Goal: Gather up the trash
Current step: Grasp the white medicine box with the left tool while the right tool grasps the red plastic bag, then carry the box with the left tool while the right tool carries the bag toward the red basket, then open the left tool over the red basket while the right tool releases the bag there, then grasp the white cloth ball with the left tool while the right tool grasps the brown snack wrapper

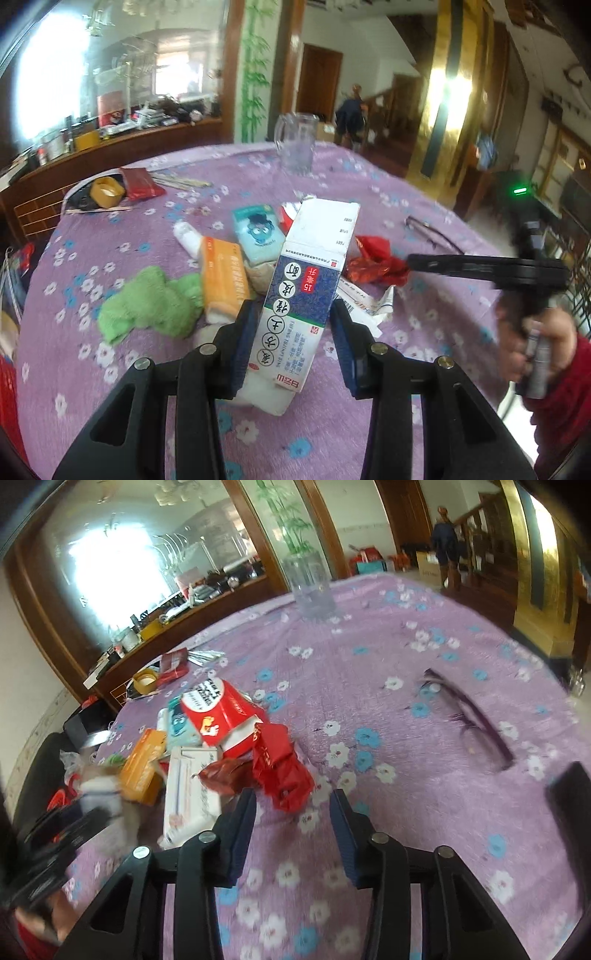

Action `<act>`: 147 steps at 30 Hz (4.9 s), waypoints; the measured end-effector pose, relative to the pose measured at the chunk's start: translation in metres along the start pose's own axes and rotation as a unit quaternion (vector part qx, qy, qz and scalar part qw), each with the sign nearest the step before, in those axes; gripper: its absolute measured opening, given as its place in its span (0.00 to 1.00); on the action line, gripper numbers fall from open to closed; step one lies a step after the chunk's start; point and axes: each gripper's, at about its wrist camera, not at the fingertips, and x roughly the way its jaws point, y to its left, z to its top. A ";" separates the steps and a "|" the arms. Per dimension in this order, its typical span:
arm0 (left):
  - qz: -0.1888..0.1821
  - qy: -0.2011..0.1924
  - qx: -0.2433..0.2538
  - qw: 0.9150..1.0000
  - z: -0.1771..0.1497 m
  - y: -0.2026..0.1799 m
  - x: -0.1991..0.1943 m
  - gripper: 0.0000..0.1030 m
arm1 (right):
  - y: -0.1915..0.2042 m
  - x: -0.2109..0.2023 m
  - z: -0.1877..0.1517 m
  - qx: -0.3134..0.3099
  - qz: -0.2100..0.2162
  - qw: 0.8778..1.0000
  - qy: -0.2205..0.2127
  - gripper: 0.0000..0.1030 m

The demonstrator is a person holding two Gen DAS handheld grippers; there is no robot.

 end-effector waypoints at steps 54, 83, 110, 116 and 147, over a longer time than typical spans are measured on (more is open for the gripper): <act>0.136 -0.086 -0.158 0.974 -0.067 0.122 -0.126 0.38 | 0.196 -0.020 -0.082 -0.153 0.124 0.980 -0.005 0.25; 0.299 -0.089 -0.332 0.890 -0.133 0.336 -0.215 0.52 | 0.502 0.082 -0.091 -0.263 0.241 0.929 0.098 0.28; 0.124 -0.003 -0.170 0.978 -0.064 0.133 -0.078 0.67 | 0.205 0.002 -0.053 -0.136 0.136 0.981 0.000 0.43; 0.082 0.035 -0.147 0.985 -0.047 0.092 -0.034 0.67 | 0.149 0.014 -0.036 -0.145 0.019 0.989 -0.024 0.43; 0.049 0.094 -0.110 0.988 -0.029 0.057 0.065 0.38 | 0.046 -0.013 -0.020 -0.081 -0.017 0.995 -0.053 0.54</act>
